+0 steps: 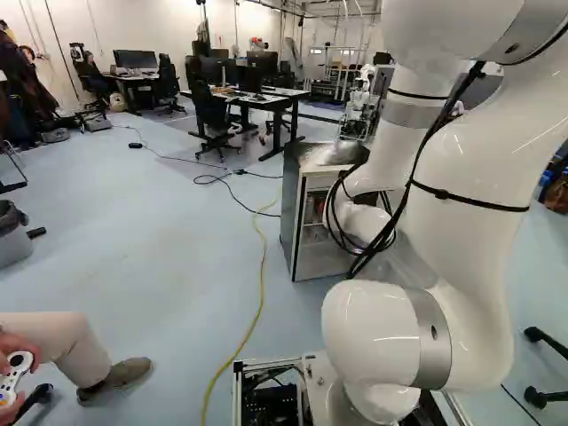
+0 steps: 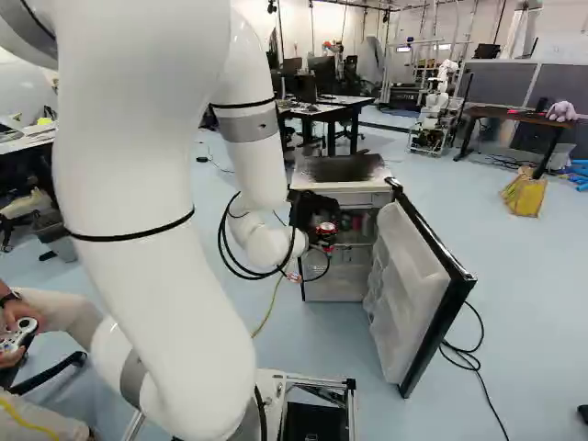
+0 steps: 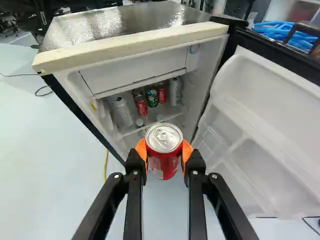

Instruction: Grab a drink from the fridge

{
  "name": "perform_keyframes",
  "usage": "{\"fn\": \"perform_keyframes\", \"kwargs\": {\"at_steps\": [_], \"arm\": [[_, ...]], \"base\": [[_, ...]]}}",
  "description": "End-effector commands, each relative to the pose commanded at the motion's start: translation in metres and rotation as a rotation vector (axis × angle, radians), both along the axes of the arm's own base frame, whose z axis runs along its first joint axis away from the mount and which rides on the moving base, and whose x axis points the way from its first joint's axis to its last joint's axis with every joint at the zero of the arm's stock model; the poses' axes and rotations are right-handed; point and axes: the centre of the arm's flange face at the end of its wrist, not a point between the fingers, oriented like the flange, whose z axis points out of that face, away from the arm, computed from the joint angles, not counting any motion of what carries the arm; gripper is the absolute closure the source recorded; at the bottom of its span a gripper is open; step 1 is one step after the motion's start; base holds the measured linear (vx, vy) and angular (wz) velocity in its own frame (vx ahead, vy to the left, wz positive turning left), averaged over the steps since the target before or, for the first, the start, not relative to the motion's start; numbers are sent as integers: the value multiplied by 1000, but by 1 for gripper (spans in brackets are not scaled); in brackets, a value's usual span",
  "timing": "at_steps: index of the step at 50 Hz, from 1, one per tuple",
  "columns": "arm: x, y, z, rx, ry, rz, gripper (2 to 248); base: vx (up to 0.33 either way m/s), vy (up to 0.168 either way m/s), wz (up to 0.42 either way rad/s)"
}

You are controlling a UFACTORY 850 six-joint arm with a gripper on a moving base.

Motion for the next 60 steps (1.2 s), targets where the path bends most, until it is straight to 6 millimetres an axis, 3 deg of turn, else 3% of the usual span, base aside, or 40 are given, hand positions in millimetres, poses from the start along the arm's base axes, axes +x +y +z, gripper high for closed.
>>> {"fn": "perform_keyframes", "kwargs": {"at_steps": [33, 60], "arm": [[8, 3, 20, 44, 61, -9, 162], [20, 4, 47, 29, -1, 3, 162]], "base": [[0, 0, 0], [0, 0, 0]]}}
